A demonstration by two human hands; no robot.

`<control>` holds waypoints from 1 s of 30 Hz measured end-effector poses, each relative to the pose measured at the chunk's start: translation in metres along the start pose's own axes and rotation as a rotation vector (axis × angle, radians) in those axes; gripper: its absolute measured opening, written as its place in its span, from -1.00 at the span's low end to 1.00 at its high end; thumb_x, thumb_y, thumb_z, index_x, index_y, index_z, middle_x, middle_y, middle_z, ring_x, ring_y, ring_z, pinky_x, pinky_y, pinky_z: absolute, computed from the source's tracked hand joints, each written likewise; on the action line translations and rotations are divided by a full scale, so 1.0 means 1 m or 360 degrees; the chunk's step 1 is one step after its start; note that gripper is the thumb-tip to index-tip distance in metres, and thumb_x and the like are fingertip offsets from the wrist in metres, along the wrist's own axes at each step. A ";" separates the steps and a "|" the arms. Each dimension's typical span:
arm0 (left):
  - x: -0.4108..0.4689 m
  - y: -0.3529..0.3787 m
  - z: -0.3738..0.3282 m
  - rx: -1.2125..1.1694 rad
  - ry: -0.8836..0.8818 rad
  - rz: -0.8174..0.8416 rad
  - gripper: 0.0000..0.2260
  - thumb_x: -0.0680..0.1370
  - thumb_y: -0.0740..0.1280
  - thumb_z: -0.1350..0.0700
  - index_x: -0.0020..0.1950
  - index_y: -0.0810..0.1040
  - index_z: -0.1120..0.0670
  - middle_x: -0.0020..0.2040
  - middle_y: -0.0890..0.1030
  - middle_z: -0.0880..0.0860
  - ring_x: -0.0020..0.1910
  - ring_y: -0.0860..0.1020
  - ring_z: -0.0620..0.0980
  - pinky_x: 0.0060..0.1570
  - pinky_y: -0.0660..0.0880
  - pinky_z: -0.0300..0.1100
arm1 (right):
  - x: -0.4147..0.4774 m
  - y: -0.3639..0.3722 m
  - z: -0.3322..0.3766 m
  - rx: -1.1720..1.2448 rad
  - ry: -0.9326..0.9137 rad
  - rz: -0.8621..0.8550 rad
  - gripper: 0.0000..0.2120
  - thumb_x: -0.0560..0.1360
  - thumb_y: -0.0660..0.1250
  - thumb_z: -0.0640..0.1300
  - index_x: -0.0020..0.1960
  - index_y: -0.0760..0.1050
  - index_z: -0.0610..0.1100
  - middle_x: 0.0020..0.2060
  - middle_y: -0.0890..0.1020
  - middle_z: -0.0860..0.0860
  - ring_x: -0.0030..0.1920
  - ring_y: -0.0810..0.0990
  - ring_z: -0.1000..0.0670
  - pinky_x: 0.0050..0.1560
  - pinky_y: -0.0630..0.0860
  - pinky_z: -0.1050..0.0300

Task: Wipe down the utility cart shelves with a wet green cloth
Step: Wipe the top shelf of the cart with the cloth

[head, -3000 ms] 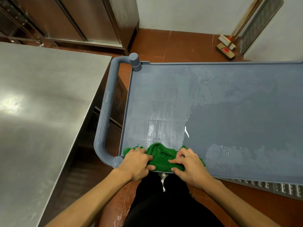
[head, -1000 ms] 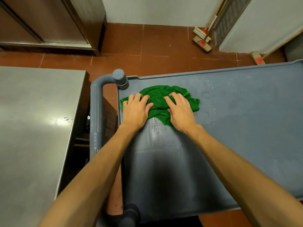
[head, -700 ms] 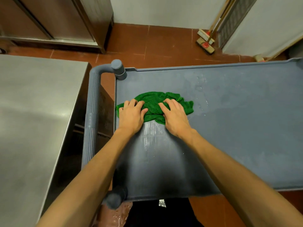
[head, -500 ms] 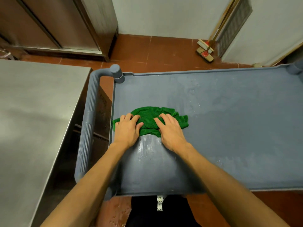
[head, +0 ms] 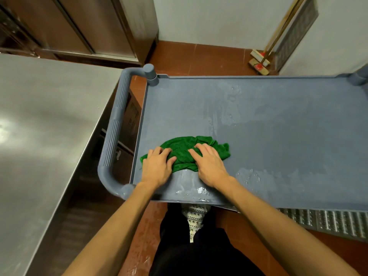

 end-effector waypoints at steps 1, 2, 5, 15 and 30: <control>-0.006 0.001 0.000 -0.0010 -0.0002 0.0003 -0.64 0.62 0.27 -0.10 0.34 0.53 0.05 0.20 0.53 0.12 0.20 0.45 0.21 0.06 0.50 0.14 | -0.005 0.000 0.001 0.0003 -0.0009 0.0007 -0.36 0.38 0.33 -0.33 0.44 0.36 -0.11 0.37 0.39 -0.17 0.40 0.31 -0.21 0.46 0.19 -0.10; -0.011 0.003 0.000 -0.0019 -0.0003 0.0007 -0.64 0.62 0.27 -0.10 0.34 0.53 0.05 0.20 0.53 0.12 0.20 0.45 0.21 0.07 0.50 0.13 | -0.009 0.000 0.002 0.0009 -0.0017 0.0006 -0.36 0.38 0.34 -0.32 0.44 0.37 -0.11 0.36 0.40 -0.17 0.40 0.31 -0.21 0.45 0.20 -0.10; -0.021 0.005 0.002 -0.0041 -0.0022 0.0040 -0.63 0.62 0.28 -0.11 0.35 0.53 0.04 0.21 0.53 0.11 0.20 0.45 0.20 0.10 0.50 0.12 | -0.019 0.000 0.005 0.0031 -0.0021 -0.0015 -0.43 0.38 0.35 -0.29 0.39 0.43 -0.11 0.30 0.46 -0.17 0.35 0.38 -0.22 0.41 0.28 -0.14; -0.055 0.011 0.003 -0.0092 -0.0078 0.0115 -0.66 0.60 0.26 -0.17 0.27 0.53 -0.01 0.16 0.55 0.06 0.19 0.47 0.15 0.07 0.49 0.01 | -0.042 -0.015 0.019 0.0038 0.0043 0.0231 -0.42 0.44 0.26 -0.06 0.47 0.35 -0.01 0.31 0.39 -0.06 0.37 0.31 -0.10 0.27 0.29 -0.09; -0.076 0.015 0.003 -0.0107 -0.0114 0.0040 -0.71 0.56 0.27 -0.24 0.08 0.59 -0.08 0.03 0.64 -0.06 0.11 0.52 0.04 -0.07 0.47 -0.05 | -0.065 -0.027 0.027 0.0186 0.0202 0.0404 -0.48 0.45 0.25 0.15 0.37 0.49 0.03 0.12 0.53 0.00 0.25 0.44 -0.05 0.15 0.45 0.03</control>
Point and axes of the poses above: each hand's wrist, its own x-axis towards the middle knuckle, its own y-axis out of the palm, z = x × y, the point moved 1 cm from there along x, towards the middle knuckle
